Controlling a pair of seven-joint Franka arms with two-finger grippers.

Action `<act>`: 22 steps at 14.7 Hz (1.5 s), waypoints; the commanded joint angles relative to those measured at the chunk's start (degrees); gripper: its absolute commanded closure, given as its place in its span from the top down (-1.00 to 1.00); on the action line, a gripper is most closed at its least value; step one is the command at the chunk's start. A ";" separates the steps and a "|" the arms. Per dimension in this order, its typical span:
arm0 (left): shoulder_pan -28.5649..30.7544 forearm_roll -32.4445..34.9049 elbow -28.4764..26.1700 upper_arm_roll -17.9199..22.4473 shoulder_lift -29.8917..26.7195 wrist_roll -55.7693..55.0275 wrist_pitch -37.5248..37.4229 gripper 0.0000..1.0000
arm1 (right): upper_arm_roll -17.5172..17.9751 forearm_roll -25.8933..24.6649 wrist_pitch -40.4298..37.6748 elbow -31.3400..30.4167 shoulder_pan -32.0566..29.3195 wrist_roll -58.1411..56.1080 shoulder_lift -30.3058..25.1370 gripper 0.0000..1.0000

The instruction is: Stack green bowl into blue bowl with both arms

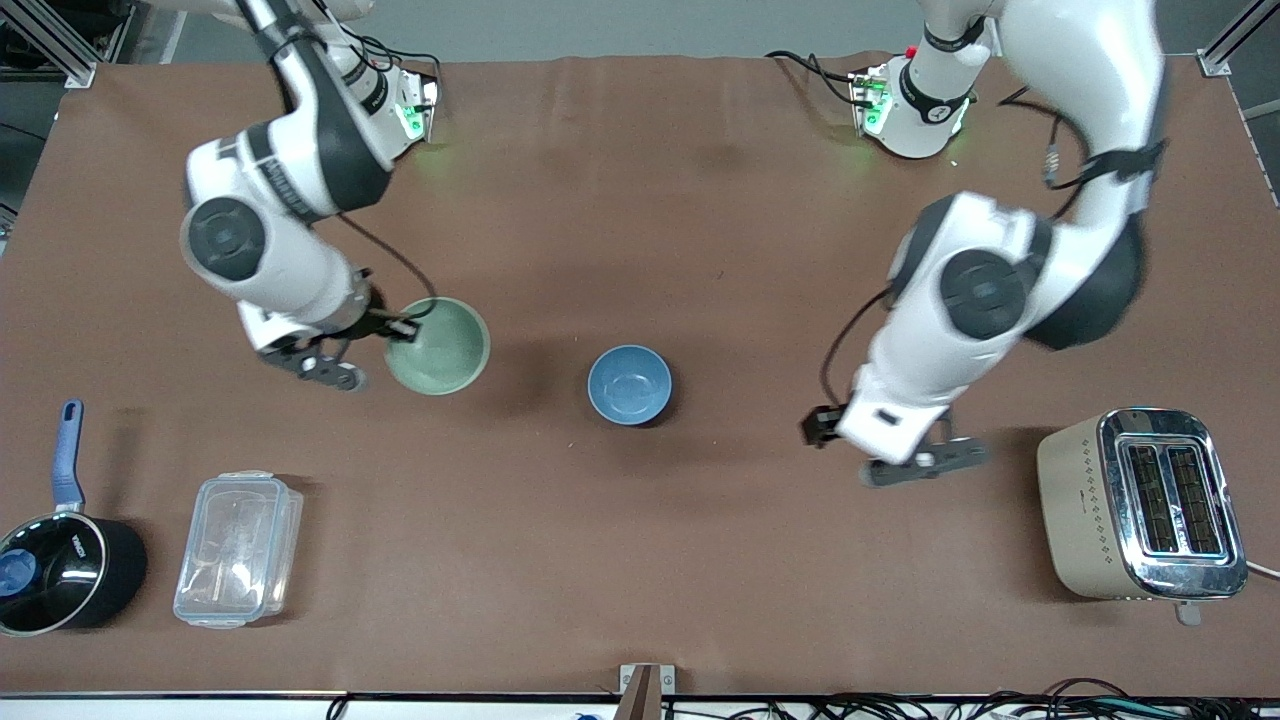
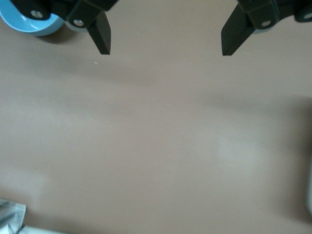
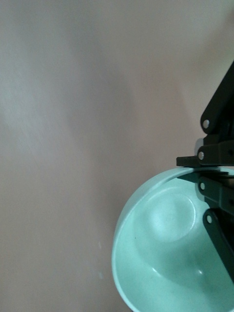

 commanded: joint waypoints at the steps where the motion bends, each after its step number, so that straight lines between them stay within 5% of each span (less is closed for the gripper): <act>1: 12.22 -0.41 -1.48 -8.48 -6.24 8.52 -4.54 1.00 | 0.78 -0.37 -0.46 6.64 5.69 9.65 4.75 -0.99; 3: 20.59 -0.24 -1.48 -15.29 -8.45 9.86 -8.40 1.00 | 0.69 -0.99 0.15 10.59 10.35 16.51 8.96 -0.99; 6: 21.95 -0.24 -1.57 -15.84 -13.10 13.89 -14.03 1.00 | 0.69 -3.62 5.75 11.93 15.37 23.99 13.89 -0.99; 14: 14.66 -6.92 -9.55 1.02 -27.52 27.26 -21.25 1.00 | 0.69 -9.78 15.52 12.81 19.43 31.66 22.51 -0.97; 22: 12.46 -6.92 -16.86 3.67 -33.42 28.24 -21.61 1.00 | 0.34 -10.92 16.33 14.92 19.52 31.66 25.24 -0.96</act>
